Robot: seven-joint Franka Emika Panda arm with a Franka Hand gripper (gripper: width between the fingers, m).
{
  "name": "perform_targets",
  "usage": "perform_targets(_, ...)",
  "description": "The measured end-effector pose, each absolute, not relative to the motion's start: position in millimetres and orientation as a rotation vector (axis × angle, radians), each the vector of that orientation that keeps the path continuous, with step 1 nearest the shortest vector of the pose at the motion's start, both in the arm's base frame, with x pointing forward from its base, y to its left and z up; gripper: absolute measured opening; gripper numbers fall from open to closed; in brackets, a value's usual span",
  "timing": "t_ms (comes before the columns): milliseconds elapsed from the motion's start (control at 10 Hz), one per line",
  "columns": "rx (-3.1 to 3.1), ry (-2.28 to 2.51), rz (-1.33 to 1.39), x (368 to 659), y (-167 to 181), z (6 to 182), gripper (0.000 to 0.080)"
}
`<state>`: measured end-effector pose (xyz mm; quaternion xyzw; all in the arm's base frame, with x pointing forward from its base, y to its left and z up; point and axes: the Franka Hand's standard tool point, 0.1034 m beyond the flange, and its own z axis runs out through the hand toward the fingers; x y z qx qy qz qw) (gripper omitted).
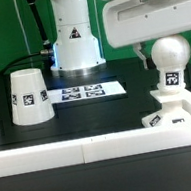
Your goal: Assemble lamp
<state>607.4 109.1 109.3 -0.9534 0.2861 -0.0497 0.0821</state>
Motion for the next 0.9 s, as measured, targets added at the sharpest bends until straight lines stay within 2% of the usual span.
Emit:
perform_targets(200, -2.906, 0.667, -0.166, 607.5, 108.8, 109.6, 0.0699)
perform_targets(300, -2.996, 0.315, -0.201, 607.9, 106.6, 111.7, 0.0699)
perform_targets(600, -3.06, -0.267, -0.182, 607.6, 106.0, 116.6, 0.0699)
perform_targets(900, -3.046, -0.531, -0.163, 606.8, 103.9, 116.3, 0.0699)
